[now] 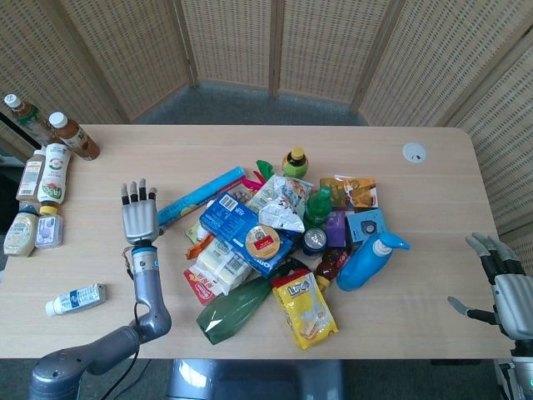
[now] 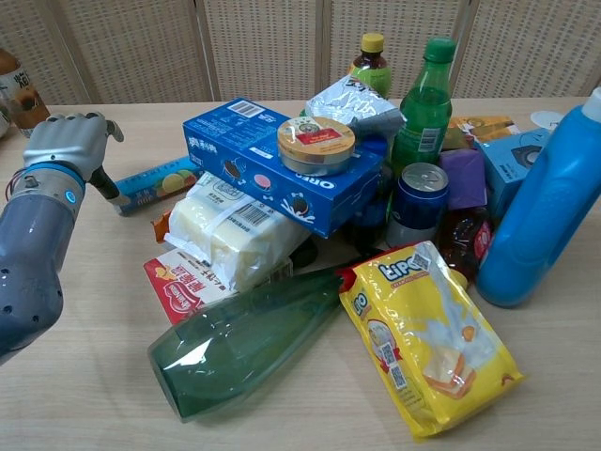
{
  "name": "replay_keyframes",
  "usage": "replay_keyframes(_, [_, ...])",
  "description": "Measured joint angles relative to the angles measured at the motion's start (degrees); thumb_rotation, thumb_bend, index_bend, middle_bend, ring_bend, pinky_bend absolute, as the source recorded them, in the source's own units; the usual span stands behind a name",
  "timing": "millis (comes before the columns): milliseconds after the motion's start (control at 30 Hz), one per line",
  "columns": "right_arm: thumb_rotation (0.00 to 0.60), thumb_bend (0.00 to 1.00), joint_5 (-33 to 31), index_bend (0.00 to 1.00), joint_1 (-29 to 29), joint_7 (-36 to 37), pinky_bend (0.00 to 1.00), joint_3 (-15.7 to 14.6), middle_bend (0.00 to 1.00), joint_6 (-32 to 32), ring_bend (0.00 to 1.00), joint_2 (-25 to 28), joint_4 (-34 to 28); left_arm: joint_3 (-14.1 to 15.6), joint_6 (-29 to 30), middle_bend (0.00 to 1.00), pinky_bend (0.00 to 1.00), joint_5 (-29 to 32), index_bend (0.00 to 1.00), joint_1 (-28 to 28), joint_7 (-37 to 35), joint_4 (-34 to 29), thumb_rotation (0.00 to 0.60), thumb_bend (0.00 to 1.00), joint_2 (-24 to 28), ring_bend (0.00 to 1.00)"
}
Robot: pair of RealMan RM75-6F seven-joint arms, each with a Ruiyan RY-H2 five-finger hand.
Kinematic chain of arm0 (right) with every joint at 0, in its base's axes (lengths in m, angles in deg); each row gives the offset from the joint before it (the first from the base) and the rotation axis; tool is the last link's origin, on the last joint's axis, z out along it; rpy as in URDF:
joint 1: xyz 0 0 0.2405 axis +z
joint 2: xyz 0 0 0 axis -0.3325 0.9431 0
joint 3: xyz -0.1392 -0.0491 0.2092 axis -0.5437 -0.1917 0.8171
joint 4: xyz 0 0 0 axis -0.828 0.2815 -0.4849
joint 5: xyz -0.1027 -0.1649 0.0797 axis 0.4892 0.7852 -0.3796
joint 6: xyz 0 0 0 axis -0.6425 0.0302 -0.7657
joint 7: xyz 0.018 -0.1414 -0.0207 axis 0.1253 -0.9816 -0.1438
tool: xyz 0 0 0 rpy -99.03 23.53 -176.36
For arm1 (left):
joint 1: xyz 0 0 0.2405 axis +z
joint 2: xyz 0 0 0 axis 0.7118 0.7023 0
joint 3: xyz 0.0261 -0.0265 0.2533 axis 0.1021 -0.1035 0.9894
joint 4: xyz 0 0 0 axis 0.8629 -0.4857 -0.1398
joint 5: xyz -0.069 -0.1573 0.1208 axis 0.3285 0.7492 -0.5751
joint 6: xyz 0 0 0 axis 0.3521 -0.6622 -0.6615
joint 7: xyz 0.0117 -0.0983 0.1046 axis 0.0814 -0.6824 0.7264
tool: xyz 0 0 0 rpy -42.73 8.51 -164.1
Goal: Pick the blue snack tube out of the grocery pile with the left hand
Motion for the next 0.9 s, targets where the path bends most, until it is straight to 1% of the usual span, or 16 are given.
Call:
replay_keyframes(167, [0.600,0.00,0.1,0.00,0.0,0.1,0.00,-0.1,0.00,0.1,0.00,0.0,-0.1,0.3,-0.6,0.00,0.00,-0.4,0.13,0.0,0.4,0.4,0.600,0.02,-1.1,0.00])
replay_keyframes(233, [0.600,0.00,0.1,0.00,0.0,0.2,0.00,-0.1,0.00,0.1,0.00,0.1,0.0,0.4,-0.7,0.00,0.00,-0.6,0.13,-0.1,0.5,1.1,0.600,0.02,-1.5,0.00])
replay_keyframes(500, [0.600,0.00,0.3,0.00,0.1,0.2,0.00,-0.2,0.00,-0.2,0.00,-0.1,0.1,0.2,-2.3,0.00,0.00,-1.2,0.13,-0.3,-0.5,5.2,0.600,0.02,-2.9,0.00])
replay_keyframes(567, [0.600,0.00,0.5,0.00,0.2,0.2,0.00,-0.2,0.00,-0.2,0.00,-0.1,0.1,0.1,-2.9,0.00,0.01,-1.3,0.16,-0.3,-1.1,6.4,0.600,0.02,-3.4,0.00])
replay_keyframes(600, [0.600,0.00,0.5,0.00,0.2,0.2,0.00,-0.2,0.00,-0.2,0.00,-0.1,0.1,0.1,-3.2,0.00,0.03,-1.4,0.18,-0.3,-1.3,6.9,0.600,0.02,-3.6,0.00])
replay_keyframes(633, [0.600,0.00,0.5,0.00,0.2,0.2,0.00,-0.2,0.00,-0.2,0.00,-0.2,0.1,0.1,-3.4,0.00,0.10,-1.6,0.21,-0.3,-1.5,7.6,0.600,0.02,-3.9,0.01])
replay_keyframes(667, [0.600,0.00,0.5,0.00,0.2,0.2,0.00,-0.3,0.00,-0.3,0.00,-0.2,0.1,0.1,-3.7,0.00,0.20,-1.7,0.26,-0.4,-1.6,8.1,0.600,0.02,-4.2,0.05])
replay_keyframes(700, [0.600,0.00,0.6,0.00,0.2,0.2,0.00,-0.3,0.00,-0.3,0.00,-0.2,0.1,0.1,-4.0,0.03,0.29,-1.8,0.30,-0.4,-1.6,8.5,0.600,0.02,-4.4,0.12])
replay_keyframes(733, [0.600,0.00,0.6,0.00,0.2,0.3,0.00,-0.3,0.00,-0.2,0.00,-0.2,0.1,0.1,-4.3,0.13,0.42,-1.9,0.36,-0.5,-1.5,9.1,0.600,0.02,-4.7,0.24])
replay_keyframes(767, [0.600,0.00,0.7,0.00,0.2,0.4,0.00,-0.3,0.00,-0.2,0.00,-0.2,0.1,0.1,-4.4,0.26,0.54,-2.0,0.43,-0.6,-1.4,9.4,0.600,0.02,-4.9,0.37])
replay_keyframes(800, [0.600,0.00,0.8,0.00,0.2,0.5,0.00,-0.4,0.00,-0.2,0.00,-0.1,0.0,0.1,-4.6,0.41,0.66,-2.0,0.51,-0.6,-1.2,9.7,0.600,0.02,-5.1,0.50])
replay_keyframes(867, [0.600,0.00,0.8,0.00,0.2,0.6,0.00,-0.4,0.00,-0.2,0.00,-0.1,0.1,0.1,-4.7,0.61,0.82,-2.1,0.67,-0.6,-0.5,10.1,0.600,0.03,-5.4,0.68])
replay_keyframes(900, [0.600,0.00,0.8,0.00,0.2,0.7,0.00,-0.4,0.00,-0.2,0.00,-0.1,0.1,0.1,-4.8,0.66,0.86,-2.2,0.72,-0.7,-0.1,10.2,0.600,0.03,-5.5,0.73])
